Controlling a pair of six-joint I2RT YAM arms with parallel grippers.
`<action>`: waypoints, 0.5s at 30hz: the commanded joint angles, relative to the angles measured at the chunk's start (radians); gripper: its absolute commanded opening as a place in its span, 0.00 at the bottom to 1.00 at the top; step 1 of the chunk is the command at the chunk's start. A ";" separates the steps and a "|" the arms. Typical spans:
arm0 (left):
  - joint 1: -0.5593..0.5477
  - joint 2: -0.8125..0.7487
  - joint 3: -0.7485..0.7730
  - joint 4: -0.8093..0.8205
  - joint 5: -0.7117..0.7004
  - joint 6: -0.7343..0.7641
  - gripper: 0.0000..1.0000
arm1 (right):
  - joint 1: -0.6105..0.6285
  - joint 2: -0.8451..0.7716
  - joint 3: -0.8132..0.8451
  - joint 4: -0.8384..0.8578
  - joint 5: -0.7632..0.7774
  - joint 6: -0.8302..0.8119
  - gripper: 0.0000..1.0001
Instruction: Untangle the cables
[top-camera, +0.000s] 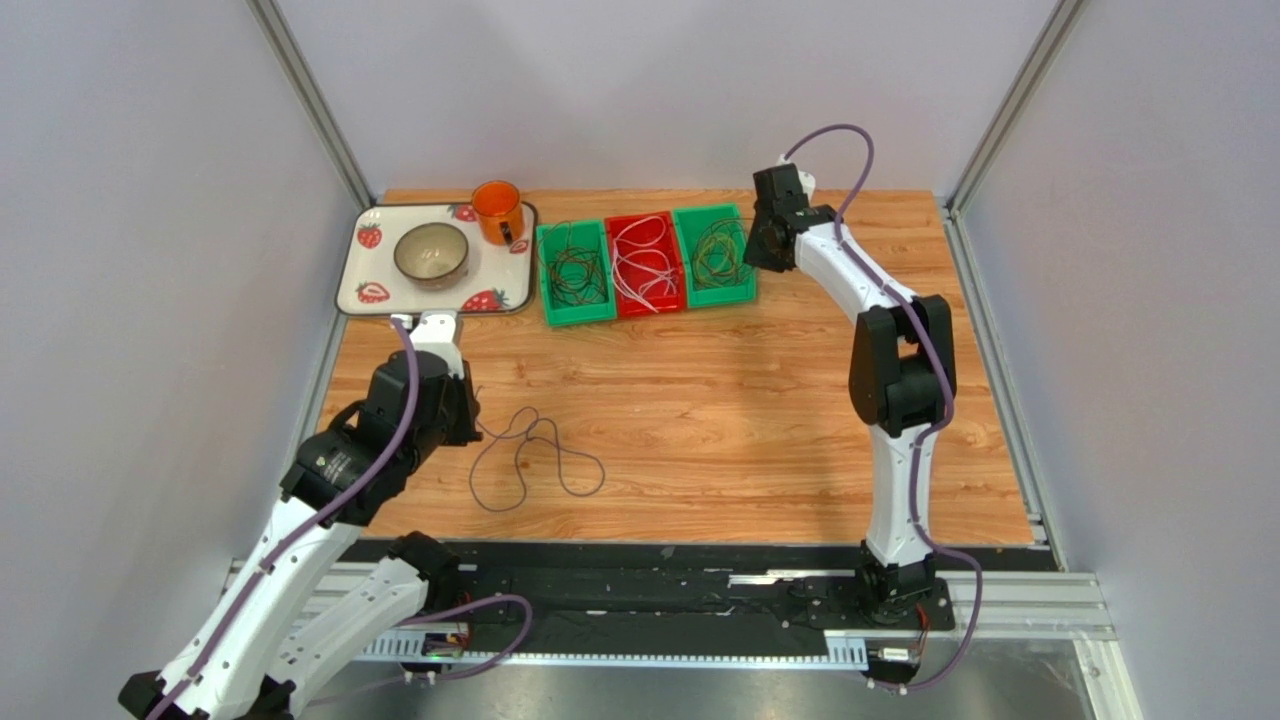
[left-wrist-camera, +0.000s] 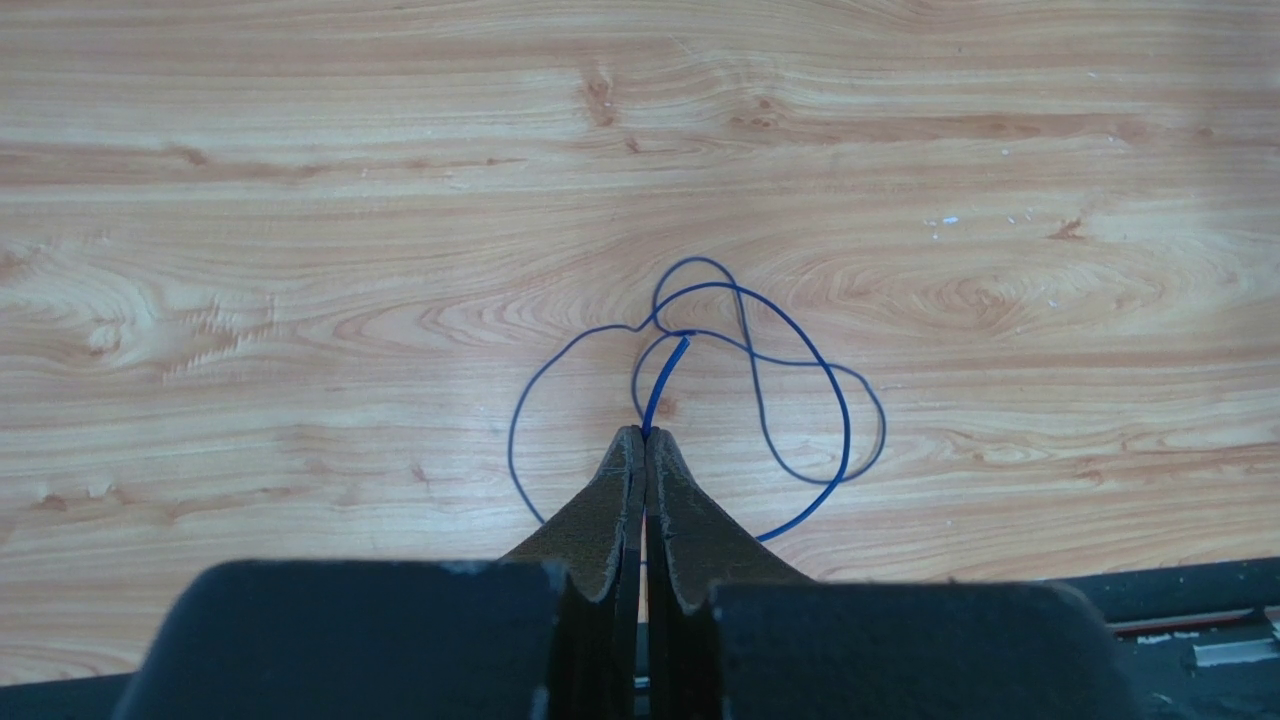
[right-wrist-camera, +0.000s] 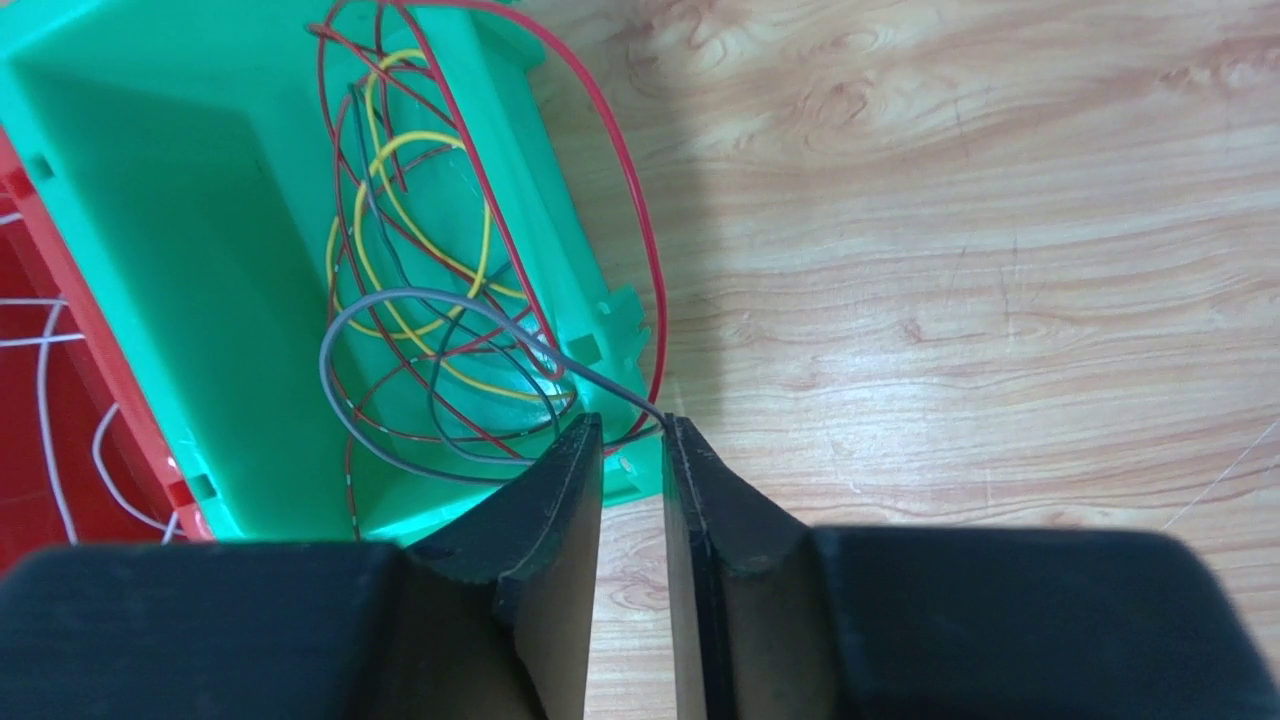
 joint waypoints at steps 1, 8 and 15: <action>-0.002 0.005 0.009 0.008 -0.002 -0.008 0.00 | -0.005 0.018 0.078 0.017 0.003 -0.019 0.23; -0.002 0.007 0.009 0.008 -0.002 -0.008 0.00 | -0.009 0.058 0.118 0.032 -0.046 -0.010 0.00; -0.002 0.008 0.009 0.008 -0.004 -0.009 0.00 | 0.008 0.108 0.184 0.063 -0.143 -0.007 0.00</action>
